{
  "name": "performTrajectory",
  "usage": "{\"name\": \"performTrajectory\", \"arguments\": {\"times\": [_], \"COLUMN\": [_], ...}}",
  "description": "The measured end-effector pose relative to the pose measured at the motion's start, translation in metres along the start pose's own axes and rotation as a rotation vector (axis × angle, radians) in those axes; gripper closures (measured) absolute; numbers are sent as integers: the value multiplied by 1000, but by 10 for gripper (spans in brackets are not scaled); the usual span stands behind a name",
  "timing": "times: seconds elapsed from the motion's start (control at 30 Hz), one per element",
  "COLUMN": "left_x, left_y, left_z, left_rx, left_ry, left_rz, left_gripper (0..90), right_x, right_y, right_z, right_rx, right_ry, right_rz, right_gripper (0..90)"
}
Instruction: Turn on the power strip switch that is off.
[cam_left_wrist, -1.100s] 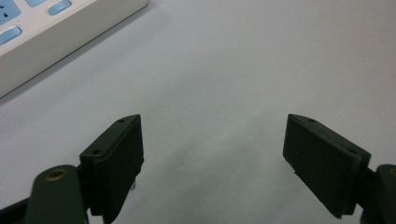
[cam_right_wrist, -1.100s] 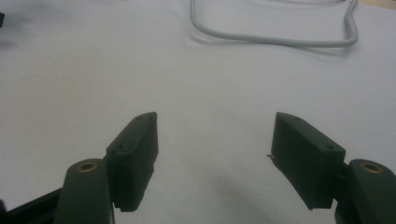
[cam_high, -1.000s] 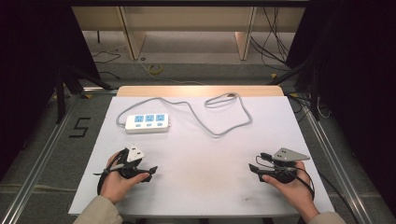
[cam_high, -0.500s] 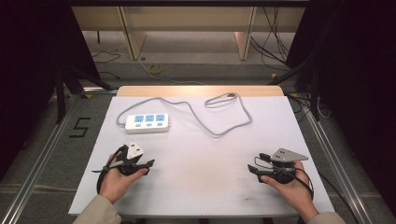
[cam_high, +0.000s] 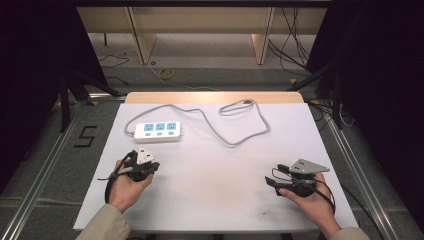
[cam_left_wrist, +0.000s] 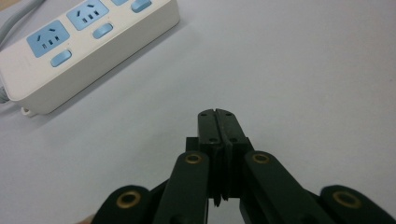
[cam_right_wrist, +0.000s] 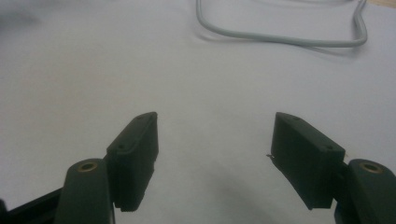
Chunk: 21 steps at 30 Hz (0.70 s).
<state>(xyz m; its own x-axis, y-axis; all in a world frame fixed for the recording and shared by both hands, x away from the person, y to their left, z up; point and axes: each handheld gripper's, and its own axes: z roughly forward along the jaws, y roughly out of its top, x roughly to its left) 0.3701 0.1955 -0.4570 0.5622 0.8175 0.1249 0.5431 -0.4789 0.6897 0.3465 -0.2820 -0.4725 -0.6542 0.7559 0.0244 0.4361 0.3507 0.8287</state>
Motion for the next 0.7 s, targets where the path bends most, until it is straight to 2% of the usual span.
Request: {"name": "performTrajectory", "arguments": {"times": [0.2, 0.37, 0.7], "left_x": [0, 3, 9], "left_y": [5, 11, 23], "left_z": [1, 1, 5], "left_rx": [14, 15, 25], "left_ry": [-3, -5, -5], "left_rz": [-6, -32, -39], "left_gripper": [896, 896, 897], "right_x": [0, 0, 0], "right_y": [0, 0, 0], "right_z": [0, 0, 0], "right_rx": [0, -2, -4], "right_ry": [1, 2, 1], "right_rz": [-1, -1, 0], "right_gripper": [327, 327, 326]}}
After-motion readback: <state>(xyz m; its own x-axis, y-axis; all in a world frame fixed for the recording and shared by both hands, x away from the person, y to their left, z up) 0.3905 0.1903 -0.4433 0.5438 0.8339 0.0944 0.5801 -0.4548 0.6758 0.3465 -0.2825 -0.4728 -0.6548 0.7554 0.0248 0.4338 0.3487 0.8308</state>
